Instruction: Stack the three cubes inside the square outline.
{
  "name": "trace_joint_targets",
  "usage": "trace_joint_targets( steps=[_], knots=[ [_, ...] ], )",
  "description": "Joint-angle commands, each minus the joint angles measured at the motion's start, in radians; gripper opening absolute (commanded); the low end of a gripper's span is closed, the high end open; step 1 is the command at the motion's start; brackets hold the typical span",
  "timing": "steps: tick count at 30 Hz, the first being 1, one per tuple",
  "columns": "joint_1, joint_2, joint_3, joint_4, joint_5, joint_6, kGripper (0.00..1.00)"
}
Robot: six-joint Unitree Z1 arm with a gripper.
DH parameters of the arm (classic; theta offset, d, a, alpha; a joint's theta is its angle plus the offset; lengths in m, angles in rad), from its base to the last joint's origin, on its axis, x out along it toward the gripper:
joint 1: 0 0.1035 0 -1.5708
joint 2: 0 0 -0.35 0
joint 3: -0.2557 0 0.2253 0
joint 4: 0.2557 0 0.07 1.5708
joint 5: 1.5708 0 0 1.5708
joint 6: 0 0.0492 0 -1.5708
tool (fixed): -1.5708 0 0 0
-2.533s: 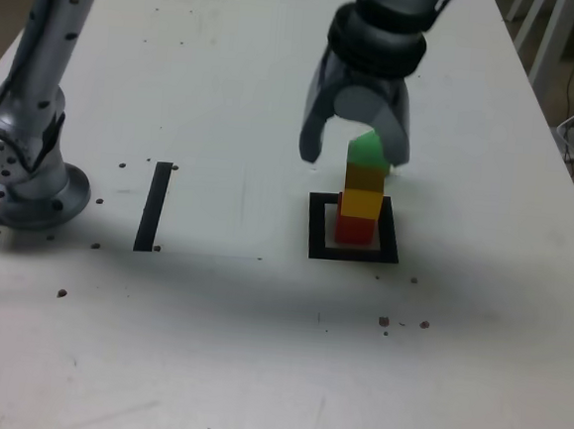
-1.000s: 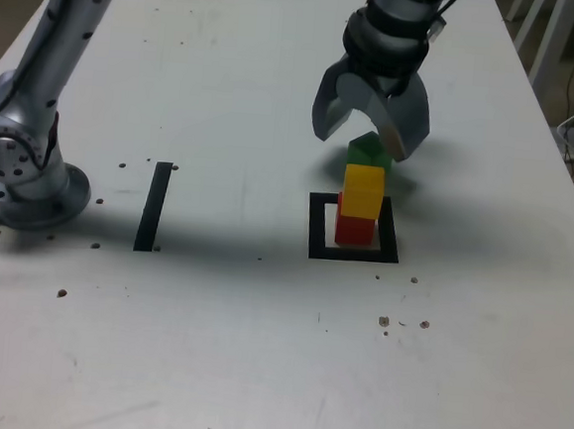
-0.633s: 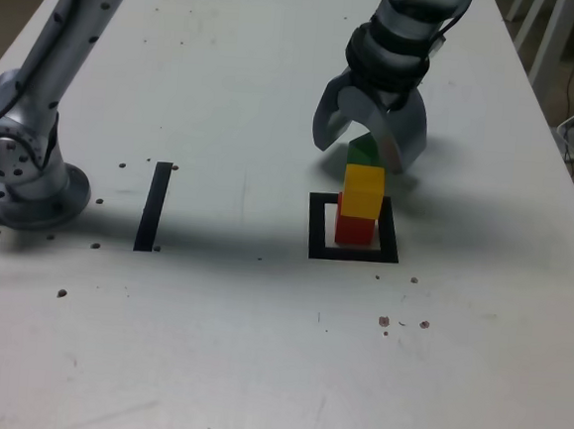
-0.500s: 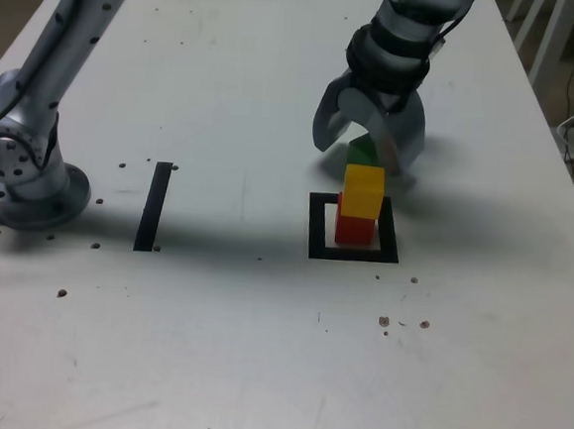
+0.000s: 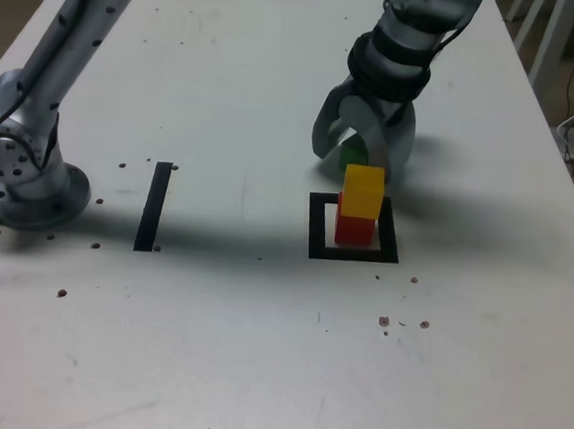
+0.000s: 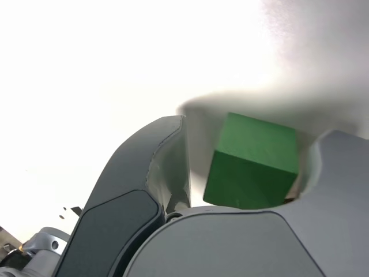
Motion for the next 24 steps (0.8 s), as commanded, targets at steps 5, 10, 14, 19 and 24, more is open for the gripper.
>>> trace_joint_targets(
  steps=[5, 10, 14, 19, 24],
  knots=[
    [-0.006, -0.007, -0.008, -0.001, -0.003, -0.001, 0.34],
    [-0.006, -0.007, -0.009, 0.001, -0.002, -0.001, 0.30],
    [-0.006, -0.007, -0.009, 0.004, -0.002, -0.002, 0.29],
    [-0.006, -0.007, -0.009, 0.006, -0.002, -0.004, 0.29],
    [-0.006, -0.009, -0.009, 0.009, 0.001, -0.015, 0.29]
  ],
)
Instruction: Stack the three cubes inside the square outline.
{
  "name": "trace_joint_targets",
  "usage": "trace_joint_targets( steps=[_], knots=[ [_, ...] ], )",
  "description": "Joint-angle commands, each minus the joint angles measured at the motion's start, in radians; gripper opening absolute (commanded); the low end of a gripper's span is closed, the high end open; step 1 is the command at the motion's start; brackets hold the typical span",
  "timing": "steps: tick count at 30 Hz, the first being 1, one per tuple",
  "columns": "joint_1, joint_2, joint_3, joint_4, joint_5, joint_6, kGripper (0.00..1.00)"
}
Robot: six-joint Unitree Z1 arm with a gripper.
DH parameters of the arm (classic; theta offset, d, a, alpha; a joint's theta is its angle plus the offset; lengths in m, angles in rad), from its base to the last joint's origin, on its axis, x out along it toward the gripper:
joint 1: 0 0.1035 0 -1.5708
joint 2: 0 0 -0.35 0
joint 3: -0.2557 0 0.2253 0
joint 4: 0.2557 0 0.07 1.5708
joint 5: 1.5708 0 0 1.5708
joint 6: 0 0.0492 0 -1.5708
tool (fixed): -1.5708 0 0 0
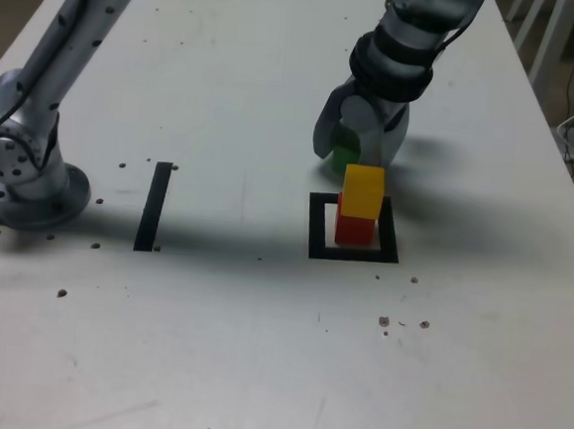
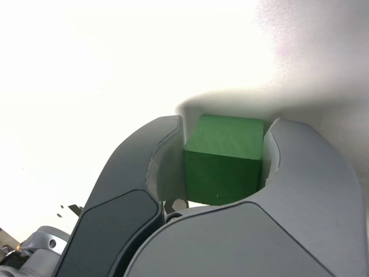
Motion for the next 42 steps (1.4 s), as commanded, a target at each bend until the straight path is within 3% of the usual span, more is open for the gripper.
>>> trace_joint_targets(
  steps=[1, 21, 42],
  knots=[
    [-0.001, -0.010, -0.003, 0.005, 0.004, -0.009, 0.29],
    [-0.015, -0.119, -0.102, 0.149, -0.003, -0.069, 0.29],
    [-0.106, -0.152, -0.194, 0.274, -0.083, -0.206, 0.29]
  ],
)
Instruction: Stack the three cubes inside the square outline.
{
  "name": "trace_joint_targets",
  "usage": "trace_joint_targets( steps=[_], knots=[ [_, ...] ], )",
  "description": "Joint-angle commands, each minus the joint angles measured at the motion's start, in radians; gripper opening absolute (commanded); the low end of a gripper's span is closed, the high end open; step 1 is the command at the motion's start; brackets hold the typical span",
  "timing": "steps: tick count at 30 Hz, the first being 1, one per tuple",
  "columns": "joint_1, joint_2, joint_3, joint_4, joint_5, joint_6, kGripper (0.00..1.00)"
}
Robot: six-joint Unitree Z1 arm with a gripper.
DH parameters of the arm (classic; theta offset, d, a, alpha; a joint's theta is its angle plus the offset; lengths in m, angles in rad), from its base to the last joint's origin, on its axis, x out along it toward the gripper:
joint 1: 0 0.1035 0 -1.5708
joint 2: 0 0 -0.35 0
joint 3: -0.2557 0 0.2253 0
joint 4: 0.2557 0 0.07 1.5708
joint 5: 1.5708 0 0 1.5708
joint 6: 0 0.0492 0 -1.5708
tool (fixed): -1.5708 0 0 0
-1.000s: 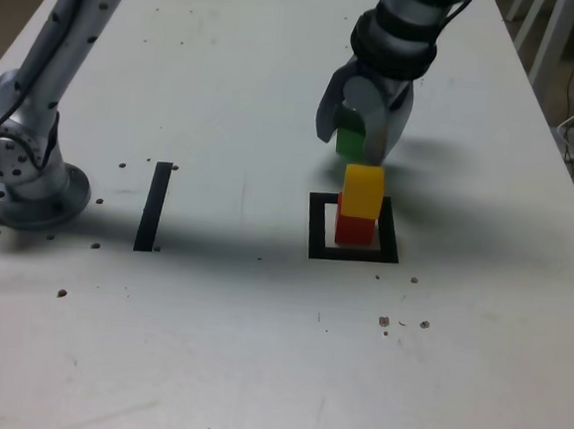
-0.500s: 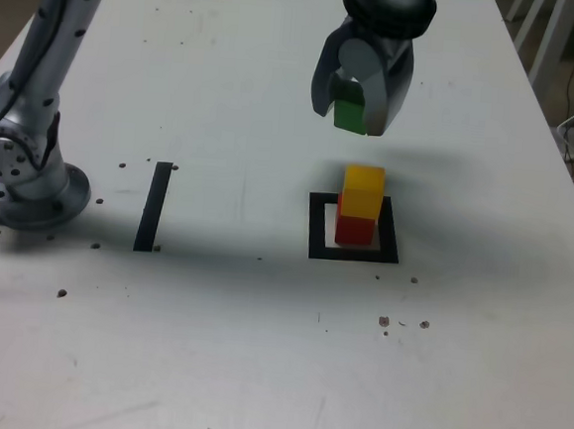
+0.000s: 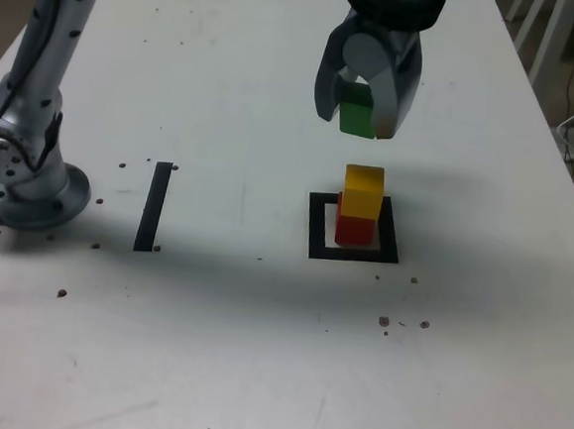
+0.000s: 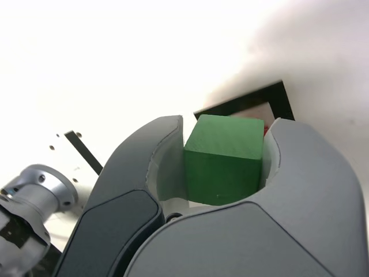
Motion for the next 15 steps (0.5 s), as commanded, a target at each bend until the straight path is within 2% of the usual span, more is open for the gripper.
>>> trace_joint_targets(
  steps=[1, 9, 15],
  knots=[
    [-0.013, -0.005, -0.012, 0.027, -0.013, -0.022, 0.29],
    [-0.061, 0.002, -0.022, 0.044, -0.039, -0.164, 0.29],
    [-0.076, 0.016, -0.021, 0.048, -0.059, -0.225, 0.29]
  ],
)
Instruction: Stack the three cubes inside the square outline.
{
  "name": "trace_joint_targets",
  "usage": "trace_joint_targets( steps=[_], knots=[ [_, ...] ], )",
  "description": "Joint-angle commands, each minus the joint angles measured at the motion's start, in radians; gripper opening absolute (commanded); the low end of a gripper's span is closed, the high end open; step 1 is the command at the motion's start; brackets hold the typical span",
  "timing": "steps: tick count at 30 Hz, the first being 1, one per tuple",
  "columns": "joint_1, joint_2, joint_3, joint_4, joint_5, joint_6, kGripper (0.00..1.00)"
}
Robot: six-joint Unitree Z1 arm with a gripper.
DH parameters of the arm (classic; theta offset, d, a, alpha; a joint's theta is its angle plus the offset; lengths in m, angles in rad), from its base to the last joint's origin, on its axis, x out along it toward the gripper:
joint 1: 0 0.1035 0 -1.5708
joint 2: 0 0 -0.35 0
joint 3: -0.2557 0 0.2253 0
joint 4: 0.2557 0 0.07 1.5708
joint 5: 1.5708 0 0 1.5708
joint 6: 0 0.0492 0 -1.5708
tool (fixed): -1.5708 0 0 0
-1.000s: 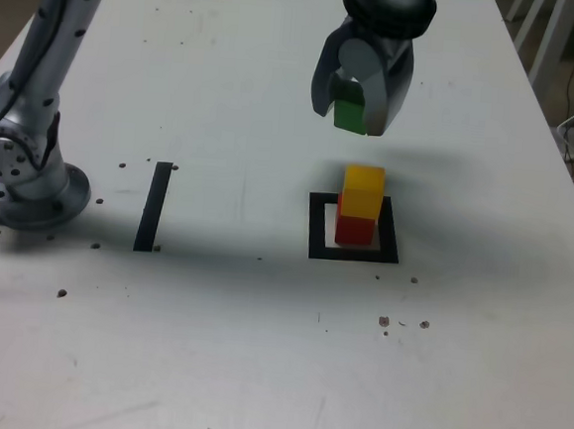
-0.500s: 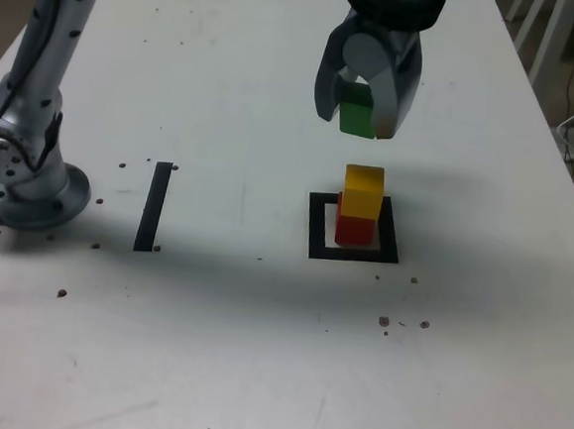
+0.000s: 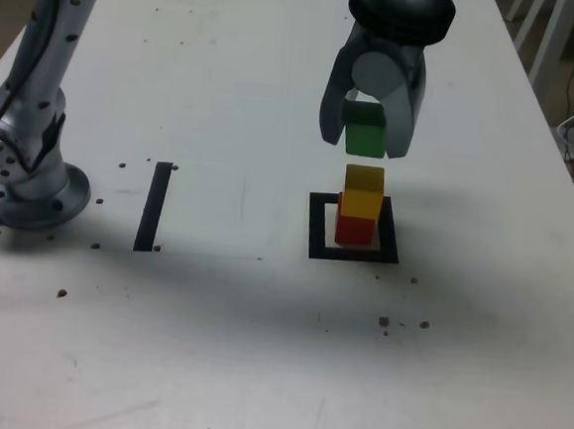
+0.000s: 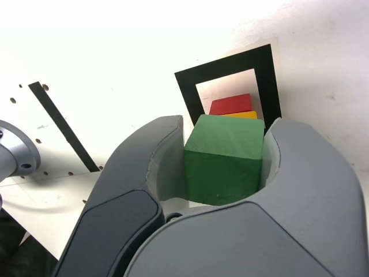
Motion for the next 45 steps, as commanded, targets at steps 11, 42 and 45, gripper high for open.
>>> trace_joint_targets(
  steps=[11, 42, 45],
  knots=[
    [-0.023, 0.032, -0.003, 0.033, -0.048, -0.047, 0.29],
    [-0.048, 0.049, 0.018, 0.021, -0.046, -0.040, 0.99],
    [-0.047, 0.044, 0.019, 0.021, -0.038, -0.040, 0.99]
  ],
)
